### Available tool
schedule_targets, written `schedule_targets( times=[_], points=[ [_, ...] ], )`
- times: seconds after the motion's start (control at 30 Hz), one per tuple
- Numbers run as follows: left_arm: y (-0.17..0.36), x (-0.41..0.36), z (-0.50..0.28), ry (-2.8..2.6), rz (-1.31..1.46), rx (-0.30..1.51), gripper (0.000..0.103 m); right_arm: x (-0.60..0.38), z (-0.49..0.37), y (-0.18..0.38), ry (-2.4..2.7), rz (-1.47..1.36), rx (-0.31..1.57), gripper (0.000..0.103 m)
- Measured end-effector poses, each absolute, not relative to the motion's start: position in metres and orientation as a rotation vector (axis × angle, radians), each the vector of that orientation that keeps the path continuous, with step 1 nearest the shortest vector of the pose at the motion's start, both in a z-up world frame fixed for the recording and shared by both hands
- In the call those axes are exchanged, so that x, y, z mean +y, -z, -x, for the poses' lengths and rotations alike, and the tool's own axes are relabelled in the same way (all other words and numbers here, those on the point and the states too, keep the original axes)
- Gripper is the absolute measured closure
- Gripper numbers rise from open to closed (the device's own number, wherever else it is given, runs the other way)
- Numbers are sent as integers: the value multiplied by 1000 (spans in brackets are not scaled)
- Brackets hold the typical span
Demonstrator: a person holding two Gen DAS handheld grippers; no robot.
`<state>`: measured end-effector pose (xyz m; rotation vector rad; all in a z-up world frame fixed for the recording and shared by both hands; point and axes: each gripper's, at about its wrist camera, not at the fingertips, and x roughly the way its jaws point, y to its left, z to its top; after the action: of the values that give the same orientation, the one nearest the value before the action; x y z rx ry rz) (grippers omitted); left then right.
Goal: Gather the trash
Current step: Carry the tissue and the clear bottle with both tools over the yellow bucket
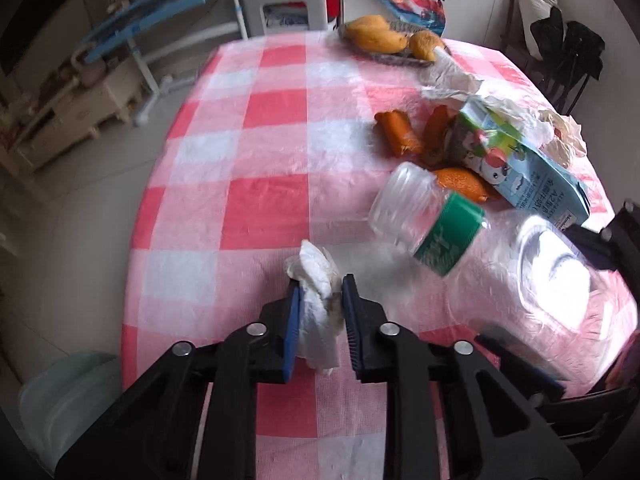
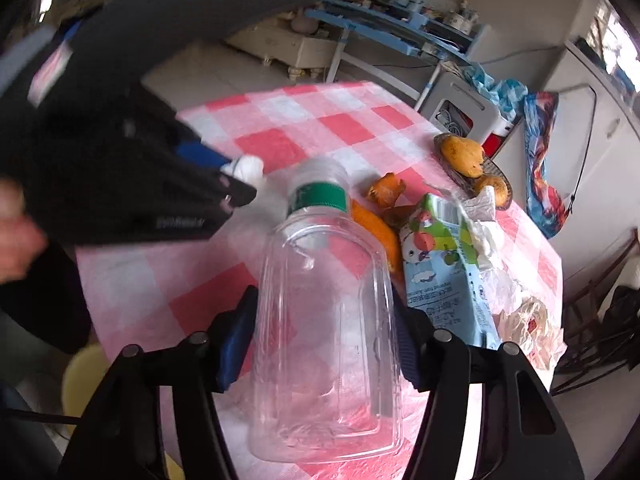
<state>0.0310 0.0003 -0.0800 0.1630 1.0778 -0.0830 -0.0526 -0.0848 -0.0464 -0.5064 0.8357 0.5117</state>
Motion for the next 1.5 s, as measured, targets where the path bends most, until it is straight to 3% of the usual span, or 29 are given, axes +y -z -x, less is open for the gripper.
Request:
schedule_targets(
  times=[0.33, 0.67, 0.9, 1.5],
  points=[
    [37, -1, -1, 84, -126, 862, 85, -128, 47, 19, -560, 87, 837, 47],
    [6, 24, 40, 64, 4, 760, 85, -158, 65, 8, -667, -288, 813, 47],
    [-12, 28, 93, 38, -37, 666, 85, -144, 106, -2, -766, -266, 795, 47],
    [-10, 31, 181, 39, -58, 653, 85, -99, 172, 34, -858, -173, 935, 46]
  ],
)
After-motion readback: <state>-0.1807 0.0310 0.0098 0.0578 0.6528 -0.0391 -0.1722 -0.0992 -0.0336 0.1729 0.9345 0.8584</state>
